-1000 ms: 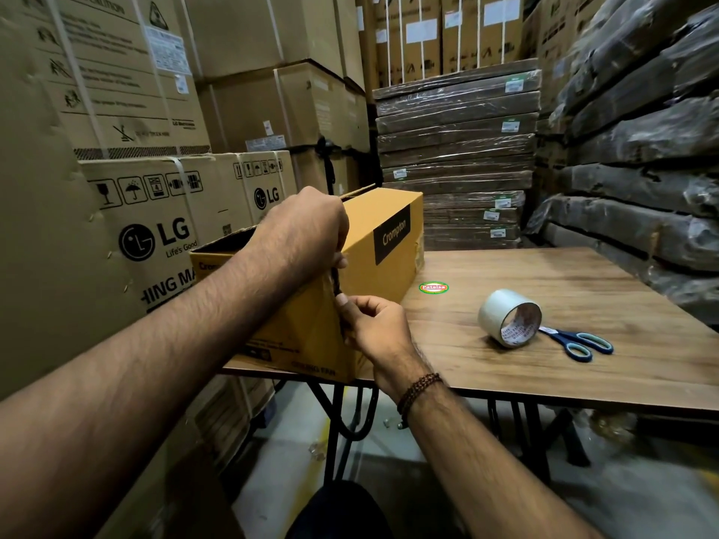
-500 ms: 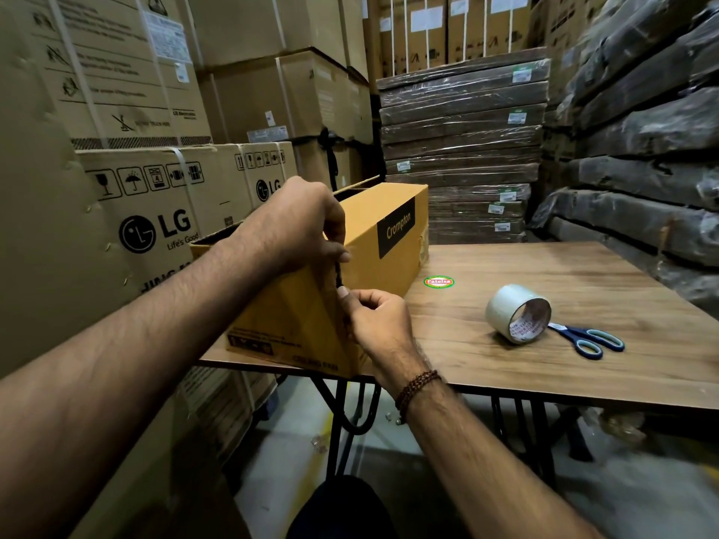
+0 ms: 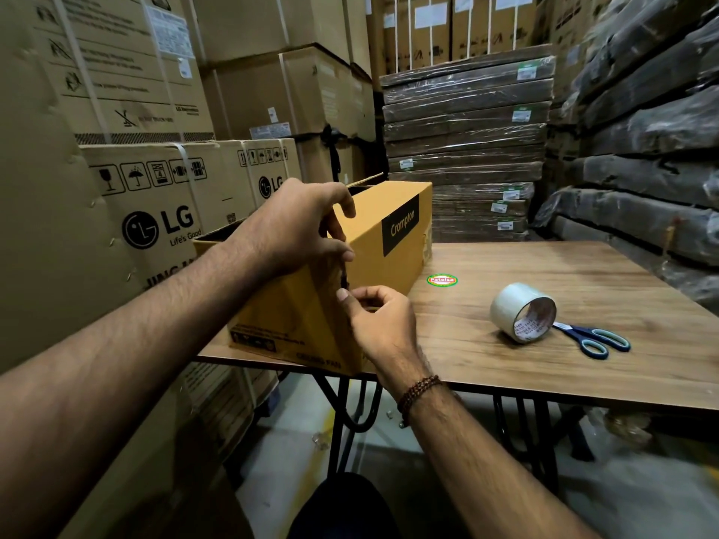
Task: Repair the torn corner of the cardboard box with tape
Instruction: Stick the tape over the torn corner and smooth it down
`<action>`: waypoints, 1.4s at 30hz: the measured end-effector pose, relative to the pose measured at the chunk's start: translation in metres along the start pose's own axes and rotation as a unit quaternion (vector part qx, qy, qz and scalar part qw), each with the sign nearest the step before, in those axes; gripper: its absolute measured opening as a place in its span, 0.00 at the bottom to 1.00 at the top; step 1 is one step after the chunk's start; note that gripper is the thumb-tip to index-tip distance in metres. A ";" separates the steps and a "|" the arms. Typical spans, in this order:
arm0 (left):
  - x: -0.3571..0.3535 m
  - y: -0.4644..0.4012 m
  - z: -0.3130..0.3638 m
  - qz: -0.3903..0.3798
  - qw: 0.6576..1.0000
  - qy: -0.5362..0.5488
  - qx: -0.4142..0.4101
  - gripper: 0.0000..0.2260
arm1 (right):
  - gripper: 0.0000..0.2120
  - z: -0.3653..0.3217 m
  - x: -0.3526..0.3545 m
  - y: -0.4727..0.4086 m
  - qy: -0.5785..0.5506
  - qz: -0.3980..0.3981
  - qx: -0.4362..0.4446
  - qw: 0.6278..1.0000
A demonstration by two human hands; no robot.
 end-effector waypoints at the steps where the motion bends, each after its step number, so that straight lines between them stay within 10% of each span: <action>1: 0.000 0.000 0.000 0.003 1.000 0.002 0.000 0.24 | 0.10 -0.002 0.002 0.002 0.006 0.003 0.015 1.000; 25: -0.004 0.003 -0.003 0.022 1.000 0.011 -0.008 0.19 | 0.11 0.004 0.009 0.007 0.024 0.021 0.025 0.999; 33: -0.002 0.003 -0.001 0.013 1.000 0.011 -0.008 0.20 | 0.32 -0.054 0.020 0.067 0.134 0.208 0.312 0.917; 42: -0.003 0.004 -0.004 0.014 1.000 0.026 0.003 0.20 | 0.31 -0.041 -0.002 0.046 0.090 0.121 0.219 0.964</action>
Point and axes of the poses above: each hand's wrist, its own y-axis away from the middle knuckle, its own x-axis out of the back of the hand, z = x × y, the point moved 7 cm from there along -y, towards the middle knuckle, and after that the axes turned 5 degrees about z, right-handed, at the moved point
